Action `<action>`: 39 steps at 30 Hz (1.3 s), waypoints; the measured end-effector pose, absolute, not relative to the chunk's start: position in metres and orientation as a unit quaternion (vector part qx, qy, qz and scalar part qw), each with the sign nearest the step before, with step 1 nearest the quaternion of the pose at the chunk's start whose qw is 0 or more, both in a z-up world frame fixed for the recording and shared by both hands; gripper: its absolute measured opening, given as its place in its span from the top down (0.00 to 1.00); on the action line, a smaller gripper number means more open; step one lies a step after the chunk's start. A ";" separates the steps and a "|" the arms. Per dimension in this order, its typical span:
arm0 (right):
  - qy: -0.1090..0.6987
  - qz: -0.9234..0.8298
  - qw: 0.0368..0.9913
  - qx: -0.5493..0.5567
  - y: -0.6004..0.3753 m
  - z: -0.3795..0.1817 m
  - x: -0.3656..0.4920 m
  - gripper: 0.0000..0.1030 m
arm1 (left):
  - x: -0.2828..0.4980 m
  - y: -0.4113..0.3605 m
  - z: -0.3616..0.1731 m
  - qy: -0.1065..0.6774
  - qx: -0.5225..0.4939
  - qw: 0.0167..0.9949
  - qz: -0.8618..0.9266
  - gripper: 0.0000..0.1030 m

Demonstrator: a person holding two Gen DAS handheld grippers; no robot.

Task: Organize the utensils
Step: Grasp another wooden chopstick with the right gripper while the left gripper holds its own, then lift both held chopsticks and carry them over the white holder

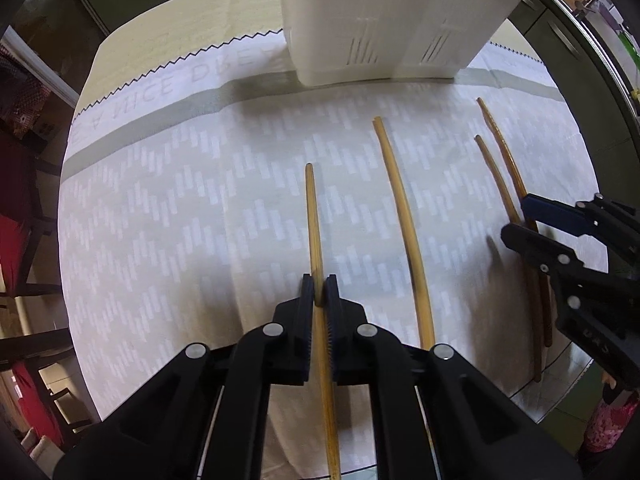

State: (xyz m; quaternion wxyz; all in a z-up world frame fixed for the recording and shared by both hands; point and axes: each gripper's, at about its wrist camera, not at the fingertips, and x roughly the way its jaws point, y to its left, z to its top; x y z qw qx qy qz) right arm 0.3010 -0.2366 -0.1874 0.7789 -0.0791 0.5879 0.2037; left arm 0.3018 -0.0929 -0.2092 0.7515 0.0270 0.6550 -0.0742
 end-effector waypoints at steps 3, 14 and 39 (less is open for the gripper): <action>0.593 0.195 0.777 -0.087 -0.232 -0.193 0.306 0.70 | 0.299 -0.091 -0.207 0.652 0.029 0.754 -0.076 0.94; 0.596 0.163 0.778 -0.113 -0.217 -0.202 0.318 0.94 | 0.313 -0.073 -0.204 0.650 0.022 0.754 -0.086 0.94; 0.479 0.223 0.848 -0.027 -0.266 -0.084 0.246 0.94 | 0.268 -0.043 -0.096 0.552 0.005 0.825 -0.117 0.94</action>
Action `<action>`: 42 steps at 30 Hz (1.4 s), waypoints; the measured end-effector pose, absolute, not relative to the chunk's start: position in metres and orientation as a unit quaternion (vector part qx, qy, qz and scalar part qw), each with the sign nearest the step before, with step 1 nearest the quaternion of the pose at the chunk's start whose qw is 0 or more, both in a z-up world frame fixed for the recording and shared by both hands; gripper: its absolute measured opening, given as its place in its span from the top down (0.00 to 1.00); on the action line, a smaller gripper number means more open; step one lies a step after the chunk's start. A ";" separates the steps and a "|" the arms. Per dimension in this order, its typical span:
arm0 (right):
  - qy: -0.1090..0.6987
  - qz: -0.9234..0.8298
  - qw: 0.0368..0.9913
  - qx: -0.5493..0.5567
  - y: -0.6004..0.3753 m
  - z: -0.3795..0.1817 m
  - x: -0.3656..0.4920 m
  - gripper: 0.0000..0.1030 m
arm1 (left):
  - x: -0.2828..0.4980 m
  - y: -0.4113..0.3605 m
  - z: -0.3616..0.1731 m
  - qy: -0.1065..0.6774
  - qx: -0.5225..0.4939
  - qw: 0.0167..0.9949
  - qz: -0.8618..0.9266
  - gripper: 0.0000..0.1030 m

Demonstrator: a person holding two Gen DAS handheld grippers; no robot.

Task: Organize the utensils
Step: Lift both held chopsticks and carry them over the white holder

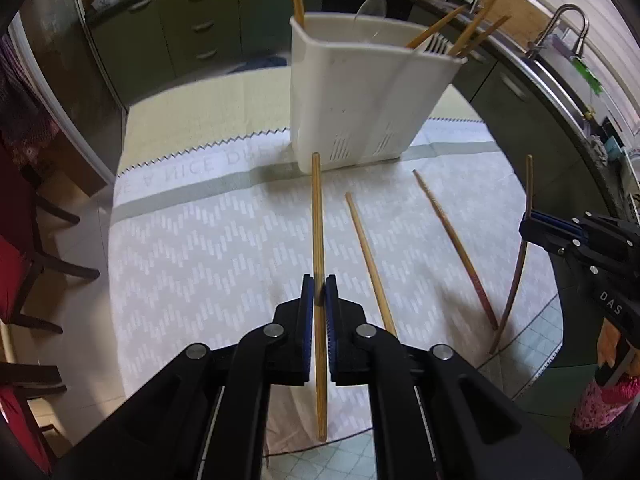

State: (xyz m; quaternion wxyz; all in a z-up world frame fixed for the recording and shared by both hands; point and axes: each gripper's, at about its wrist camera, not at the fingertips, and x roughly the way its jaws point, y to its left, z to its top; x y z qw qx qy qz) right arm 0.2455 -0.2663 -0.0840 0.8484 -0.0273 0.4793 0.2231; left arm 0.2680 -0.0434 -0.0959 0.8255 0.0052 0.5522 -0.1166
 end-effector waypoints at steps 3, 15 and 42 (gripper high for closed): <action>0.471 0.227 0.852 -0.026 -0.270 -0.078 0.234 0.94 | 0.257 -0.041 -0.086 0.542 0.003 0.831 -0.122 0.94; 0.443 0.235 0.865 -0.019 -0.279 -0.051 0.210 0.94 | 0.225 -0.040 -0.045 0.499 0.006 0.854 -0.146 0.94; 0.393 0.247 0.885 -0.017 -0.294 0.015 0.207 0.94 | 0.289 -0.049 0.114 0.392 -0.012 0.908 -0.149 0.95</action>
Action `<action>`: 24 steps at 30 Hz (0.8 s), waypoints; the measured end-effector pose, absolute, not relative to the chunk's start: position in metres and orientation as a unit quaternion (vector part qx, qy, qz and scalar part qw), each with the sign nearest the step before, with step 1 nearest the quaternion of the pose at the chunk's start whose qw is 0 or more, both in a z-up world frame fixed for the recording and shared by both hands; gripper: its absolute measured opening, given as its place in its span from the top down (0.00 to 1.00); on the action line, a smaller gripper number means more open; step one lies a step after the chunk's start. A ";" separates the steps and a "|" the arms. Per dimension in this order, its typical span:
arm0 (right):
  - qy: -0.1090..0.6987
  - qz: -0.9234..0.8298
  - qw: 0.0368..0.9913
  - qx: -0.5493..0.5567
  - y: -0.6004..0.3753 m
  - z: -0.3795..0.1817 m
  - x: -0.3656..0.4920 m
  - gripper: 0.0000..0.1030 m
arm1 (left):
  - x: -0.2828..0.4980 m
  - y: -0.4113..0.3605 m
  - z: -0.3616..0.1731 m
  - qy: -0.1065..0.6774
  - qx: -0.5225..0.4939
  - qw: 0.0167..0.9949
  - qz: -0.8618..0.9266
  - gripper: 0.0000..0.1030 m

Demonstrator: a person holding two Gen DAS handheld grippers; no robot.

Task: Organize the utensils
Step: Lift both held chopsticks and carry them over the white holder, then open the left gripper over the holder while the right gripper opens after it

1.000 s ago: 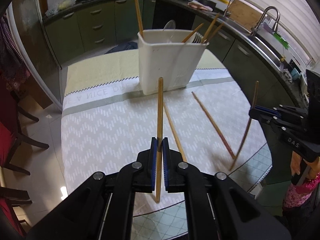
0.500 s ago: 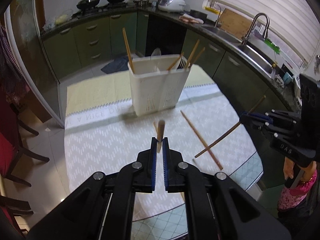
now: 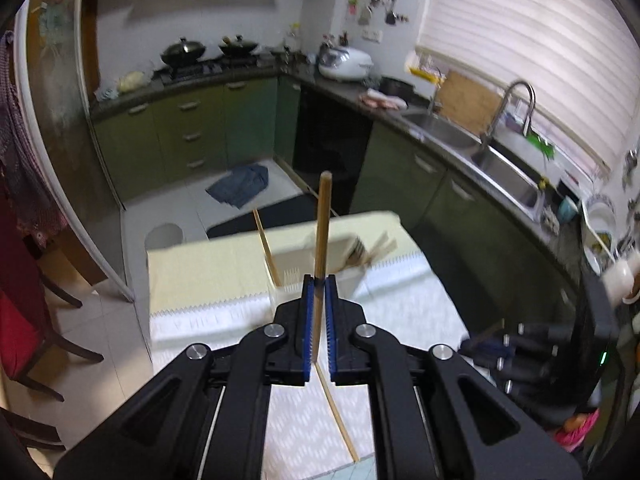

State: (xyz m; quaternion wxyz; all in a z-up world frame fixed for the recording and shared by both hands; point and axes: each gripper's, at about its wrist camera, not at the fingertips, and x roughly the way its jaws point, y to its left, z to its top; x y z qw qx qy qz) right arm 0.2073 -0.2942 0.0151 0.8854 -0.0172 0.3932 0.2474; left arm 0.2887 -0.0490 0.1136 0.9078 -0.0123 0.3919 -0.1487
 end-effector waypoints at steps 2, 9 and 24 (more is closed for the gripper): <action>0.394 0.246 0.886 -0.017 -0.296 0.015 0.207 0.94 | 0.301 -0.049 0.127 0.380 -0.016 0.915 -0.137 0.95; 0.399 0.242 0.884 -0.016 -0.301 0.013 0.209 0.94 | 0.348 -0.052 0.142 0.356 -0.027 0.926 -0.122 0.95; 0.382 0.258 0.888 -0.005 -0.301 0.045 0.217 0.94 | 0.405 -0.069 0.036 0.425 -0.015 0.897 -0.118 0.94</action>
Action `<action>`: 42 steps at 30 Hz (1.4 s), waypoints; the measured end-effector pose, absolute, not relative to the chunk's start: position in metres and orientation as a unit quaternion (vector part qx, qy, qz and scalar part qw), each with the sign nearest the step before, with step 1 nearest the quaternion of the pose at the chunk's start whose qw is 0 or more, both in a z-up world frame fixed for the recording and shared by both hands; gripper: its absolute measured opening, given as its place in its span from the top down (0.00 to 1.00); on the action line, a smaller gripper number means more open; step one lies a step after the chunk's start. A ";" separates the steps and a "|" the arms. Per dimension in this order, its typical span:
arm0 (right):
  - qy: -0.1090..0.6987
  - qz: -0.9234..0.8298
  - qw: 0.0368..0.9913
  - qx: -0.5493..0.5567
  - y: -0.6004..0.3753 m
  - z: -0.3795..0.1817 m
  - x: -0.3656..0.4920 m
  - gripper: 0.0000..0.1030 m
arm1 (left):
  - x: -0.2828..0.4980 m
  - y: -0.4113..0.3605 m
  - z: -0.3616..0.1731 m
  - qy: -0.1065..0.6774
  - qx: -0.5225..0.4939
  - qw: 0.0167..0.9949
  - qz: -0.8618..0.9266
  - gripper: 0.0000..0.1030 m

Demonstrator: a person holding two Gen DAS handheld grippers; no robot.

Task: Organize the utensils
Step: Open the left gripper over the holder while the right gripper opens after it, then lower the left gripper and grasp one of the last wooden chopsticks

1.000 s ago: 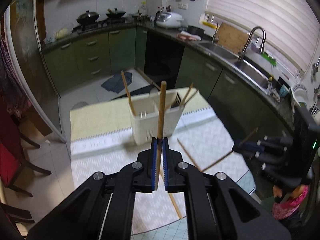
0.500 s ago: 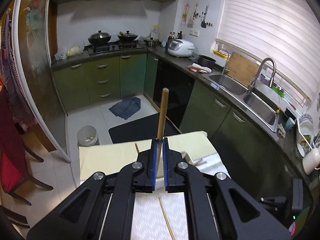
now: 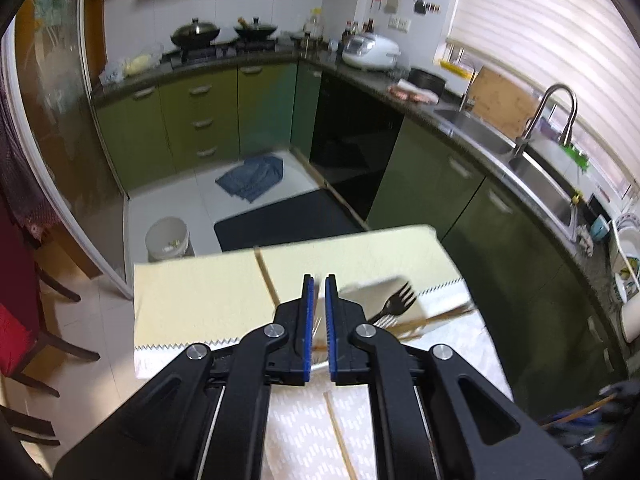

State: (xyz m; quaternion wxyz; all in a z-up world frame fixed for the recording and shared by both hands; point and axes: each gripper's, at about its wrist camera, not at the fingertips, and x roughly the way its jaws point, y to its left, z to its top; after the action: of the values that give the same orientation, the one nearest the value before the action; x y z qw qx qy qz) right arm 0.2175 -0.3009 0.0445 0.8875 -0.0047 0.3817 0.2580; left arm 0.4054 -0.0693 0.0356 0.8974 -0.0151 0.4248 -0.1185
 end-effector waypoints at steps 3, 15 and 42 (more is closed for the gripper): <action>0.359 0.263 0.896 -0.001 -0.299 0.072 0.222 0.94 | 0.400 -0.068 0.018 0.437 -0.002 0.892 -0.118 0.83; 0.236 0.247 0.939 0.025 -0.279 0.186 0.266 0.94 | 0.318 -0.042 -0.008 0.440 0.035 0.889 -0.122 0.63; 0.348 0.187 0.918 0.024 -0.252 0.032 0.409 0.88 | 0.268 -0.059 -0.084 0.514 0.072 0.842 -0.148 0.63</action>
State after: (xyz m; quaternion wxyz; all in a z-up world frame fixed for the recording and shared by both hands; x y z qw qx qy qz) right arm 0.4091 -0.2515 0.0325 0.9184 0.0245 0.3481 0.1865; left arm 0.2678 -0.0593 -0.0839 0.8416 0.0721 0.5144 -0.1480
